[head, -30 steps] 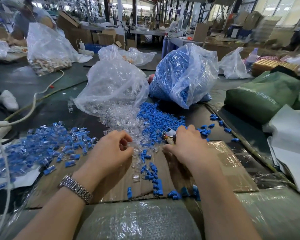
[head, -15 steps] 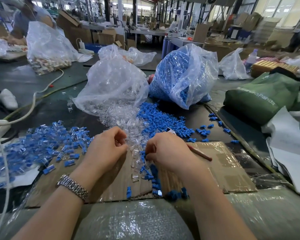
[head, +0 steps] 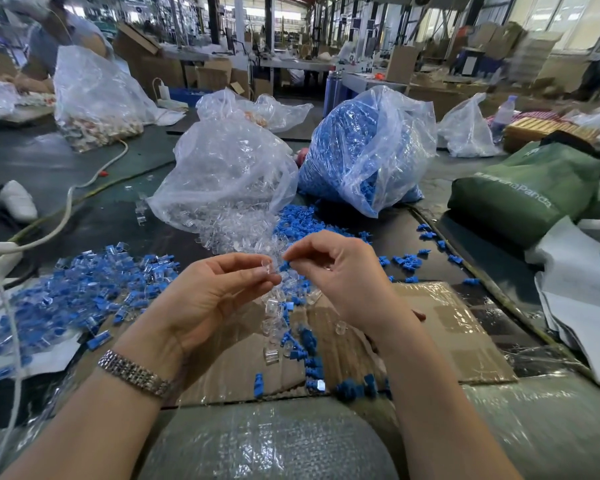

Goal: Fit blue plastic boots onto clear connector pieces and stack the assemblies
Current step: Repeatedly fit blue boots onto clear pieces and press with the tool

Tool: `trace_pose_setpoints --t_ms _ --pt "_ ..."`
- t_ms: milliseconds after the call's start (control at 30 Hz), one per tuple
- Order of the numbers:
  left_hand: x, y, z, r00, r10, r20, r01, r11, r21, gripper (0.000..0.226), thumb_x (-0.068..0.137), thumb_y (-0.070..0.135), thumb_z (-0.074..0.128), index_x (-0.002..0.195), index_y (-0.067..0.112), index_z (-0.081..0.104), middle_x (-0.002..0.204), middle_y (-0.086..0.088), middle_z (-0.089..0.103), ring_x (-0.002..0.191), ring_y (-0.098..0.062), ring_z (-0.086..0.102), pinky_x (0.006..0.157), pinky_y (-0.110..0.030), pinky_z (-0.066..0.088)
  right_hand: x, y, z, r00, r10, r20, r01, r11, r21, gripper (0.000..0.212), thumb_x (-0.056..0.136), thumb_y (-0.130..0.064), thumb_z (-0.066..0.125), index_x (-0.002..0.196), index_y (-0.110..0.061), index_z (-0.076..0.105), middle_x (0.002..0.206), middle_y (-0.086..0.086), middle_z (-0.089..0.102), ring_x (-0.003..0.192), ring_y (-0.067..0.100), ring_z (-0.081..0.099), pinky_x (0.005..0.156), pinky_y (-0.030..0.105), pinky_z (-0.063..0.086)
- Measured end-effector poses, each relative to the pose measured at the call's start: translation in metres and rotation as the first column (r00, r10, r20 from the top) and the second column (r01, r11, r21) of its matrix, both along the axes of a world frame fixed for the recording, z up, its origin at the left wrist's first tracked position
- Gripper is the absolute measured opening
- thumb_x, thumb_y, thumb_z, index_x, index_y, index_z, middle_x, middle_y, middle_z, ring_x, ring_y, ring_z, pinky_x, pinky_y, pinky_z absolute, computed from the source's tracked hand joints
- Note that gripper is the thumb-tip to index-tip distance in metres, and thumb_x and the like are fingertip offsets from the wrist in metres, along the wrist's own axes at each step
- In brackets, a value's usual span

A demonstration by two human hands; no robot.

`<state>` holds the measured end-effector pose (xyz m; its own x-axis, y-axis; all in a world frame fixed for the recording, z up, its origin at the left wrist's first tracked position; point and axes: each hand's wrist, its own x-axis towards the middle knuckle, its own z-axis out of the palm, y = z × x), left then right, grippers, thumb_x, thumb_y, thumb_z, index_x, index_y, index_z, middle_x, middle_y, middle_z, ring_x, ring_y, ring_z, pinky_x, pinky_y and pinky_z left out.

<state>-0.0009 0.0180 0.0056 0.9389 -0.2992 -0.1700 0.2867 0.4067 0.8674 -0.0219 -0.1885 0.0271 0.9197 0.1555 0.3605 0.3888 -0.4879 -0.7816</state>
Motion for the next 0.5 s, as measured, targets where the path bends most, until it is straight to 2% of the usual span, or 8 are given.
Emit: trace_pose_setpoints --t_ms 367,500 --pt "-0.0002 -0.0036 -0.001 0.996 -0.06 0.059 0.058 0.998 0.04 0.017 0.074 -0.007 0.071 0.088 0.0 0.079 0.103 -0.025 0.075 0.097 -0.032 0.076 0.075 -0.026 0.061 0.0 0.0056 -0.0038 0.982 0.059 0.182 -0.037 0.992 -0.122 0.013 0.091 -0.006 0.074 0.095 -0.018 0.075 0.088 -0.013 0.069 0.086 0.003 0.066 0.081 0.015 0.052" --pt "-0.001 -0.0023 0.0001 0.99 -0.108 0.095 0.102 0.993 0.063 0.021 0.075 -0.006 0.072 0.093 0.001 0.079 0.105 -0.023 0.075 0.098 -0.029 0.075 0.078 -0.026 0.06 -0.001 0.0071 -0.0031 0.983 0.08 0.167 -0.06 0.991 -0.119 0.013 0.091 -0.006 0.073 0.096 -0.018 0.075 0.091 -0.007 0.071 0.088 0.008 0.067 0.084 0.027 0.055"
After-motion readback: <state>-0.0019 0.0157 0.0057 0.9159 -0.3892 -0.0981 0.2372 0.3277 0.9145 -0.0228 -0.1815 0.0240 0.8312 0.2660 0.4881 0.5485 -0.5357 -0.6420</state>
